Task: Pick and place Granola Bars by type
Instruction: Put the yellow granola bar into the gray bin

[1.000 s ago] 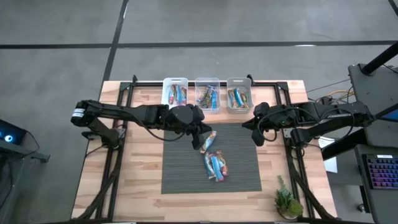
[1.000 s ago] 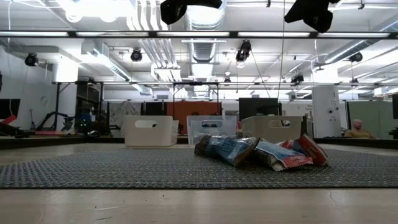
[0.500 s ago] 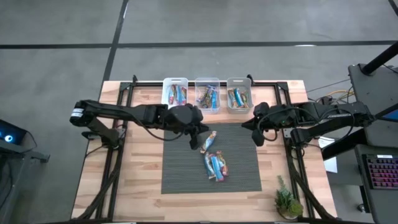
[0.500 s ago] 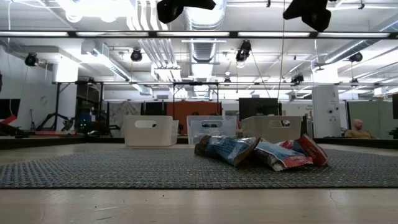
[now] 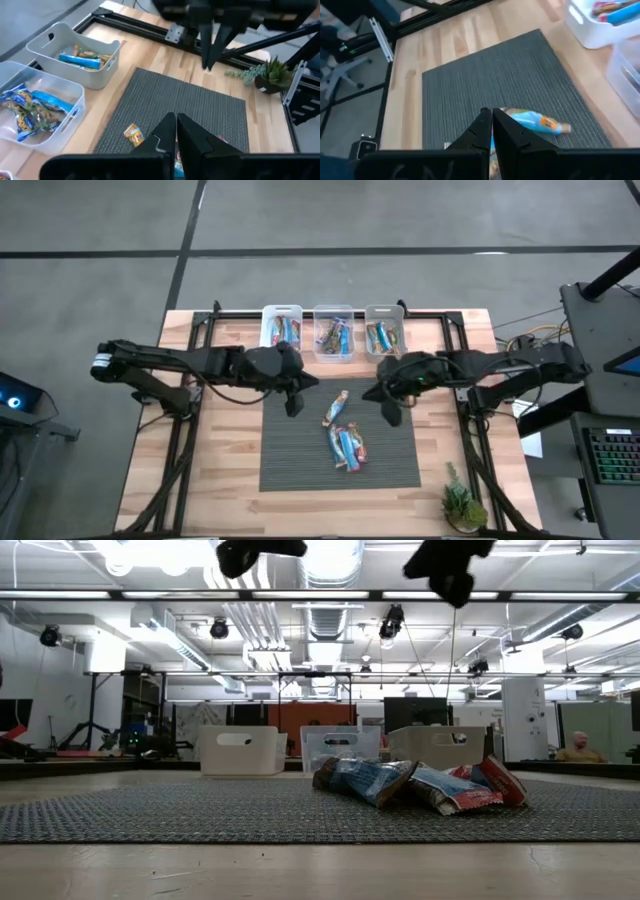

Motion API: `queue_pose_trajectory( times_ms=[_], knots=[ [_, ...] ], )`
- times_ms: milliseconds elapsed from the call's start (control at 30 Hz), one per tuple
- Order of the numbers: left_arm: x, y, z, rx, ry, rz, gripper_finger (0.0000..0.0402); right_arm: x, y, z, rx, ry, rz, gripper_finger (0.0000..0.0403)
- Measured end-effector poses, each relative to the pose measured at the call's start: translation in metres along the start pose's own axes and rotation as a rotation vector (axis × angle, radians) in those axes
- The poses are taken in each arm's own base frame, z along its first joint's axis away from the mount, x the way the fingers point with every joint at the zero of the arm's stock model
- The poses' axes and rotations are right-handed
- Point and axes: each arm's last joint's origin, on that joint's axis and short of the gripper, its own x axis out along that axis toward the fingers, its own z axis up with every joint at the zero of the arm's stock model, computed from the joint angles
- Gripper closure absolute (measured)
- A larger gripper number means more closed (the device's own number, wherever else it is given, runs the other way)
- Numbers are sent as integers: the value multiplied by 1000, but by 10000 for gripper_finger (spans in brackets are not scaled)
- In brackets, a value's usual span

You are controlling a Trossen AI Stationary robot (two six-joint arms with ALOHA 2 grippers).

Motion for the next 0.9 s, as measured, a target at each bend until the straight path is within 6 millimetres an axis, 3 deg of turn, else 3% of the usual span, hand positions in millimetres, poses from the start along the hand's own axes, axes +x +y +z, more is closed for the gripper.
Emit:
queue_pose_trajectory(
  times_ms=[333, 700, 900],
  knots=[
    [-30, 16, -24, -49, -63, 11, 402, 47, -9, 37, -163, 167, -58, 382],
    [-49, 23, -30, -15, -94, 21, 402, 102, -18, 49, -303, 424, -58, 242],
    [-53, 25, -32, 11, -85, 26, 402, 130, -24, 41, -485, 505, -26, 208]
  ],
)
